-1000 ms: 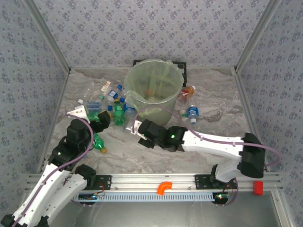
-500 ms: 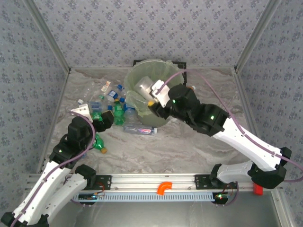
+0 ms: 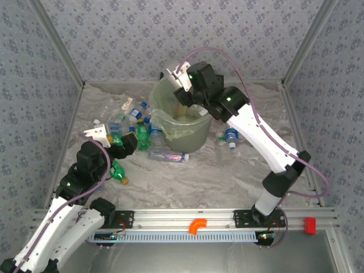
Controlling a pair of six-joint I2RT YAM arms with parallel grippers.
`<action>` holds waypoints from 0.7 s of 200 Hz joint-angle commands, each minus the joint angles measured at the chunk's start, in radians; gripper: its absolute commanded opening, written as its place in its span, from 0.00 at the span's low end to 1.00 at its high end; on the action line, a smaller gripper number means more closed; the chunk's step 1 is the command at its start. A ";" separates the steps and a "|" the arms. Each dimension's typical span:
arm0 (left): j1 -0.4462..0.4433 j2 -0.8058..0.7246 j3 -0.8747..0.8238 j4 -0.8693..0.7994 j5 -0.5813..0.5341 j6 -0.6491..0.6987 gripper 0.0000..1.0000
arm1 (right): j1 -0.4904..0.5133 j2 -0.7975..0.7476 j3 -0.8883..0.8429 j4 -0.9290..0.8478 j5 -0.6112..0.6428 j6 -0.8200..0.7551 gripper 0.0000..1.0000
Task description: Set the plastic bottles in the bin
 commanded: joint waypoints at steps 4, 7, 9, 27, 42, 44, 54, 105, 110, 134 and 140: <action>-0.005 -0.020 0.043 -0.014 0.010 0.015 1.00 | -0.014 0.066 0.107 -0.088 -0.011 -0.017 0.45; -0.006 -0.022 0.044 -0.016 0.010 0.016 1.00 | -0.016 0.075 0.114 -0.094 -0.011 -0.015 0.45; -0.005 -0.022 0.045 -0.016 0.008 0.016 1.00 | -0.018 0.080 0.123 -0.097 -0.011 -0.015 0.45; -0.006 -0.028 0.049 -0.023 0.005 0.020 1.00 | -0.030 0.114 0.163 -0.131 -0.020 -0.008 0.45; -0.005 -0.030 0.049 -0.028 -0.001 0.020 1.00 | -0.031 0.123 0.166 -0.137 -0.016 -0.007 0.45; -0.005 -0.031 0.048 -0.027 -0.001 0.020 1.00 | -0.031 0.123 0.165 -0.137 -0.015 -0.007 0.45; -0.006 -0.033 0.045 -0.027 -0.004 0.018 1.00 | -0.032 0.123 0.161 -0.136 -0.014 -0.004 0.45; -0.006 -0.030 0.051 -0.027 -0.003 0.020 1.00 | -0.032 0.109 0.139 -0.126 -0.006 0.005 0.49; -0.006 -0.030 0.051 -0.027 -0.004 0.018 1.00 | -0.031 0.106 0.135 -0.123 -0.005 0.007 0.51; -0.005 -0.030 0.055 -0.038 -0.007 0.020 1.00 | -0.031 0.079 0.098 -0.094 0.015 0.019 0.80; -0.006 -0.030 0.057 -0.041 -0.007 0.020 1.00 | -0.031 0.070 0.083 -0.084 0.016 0.024 0.83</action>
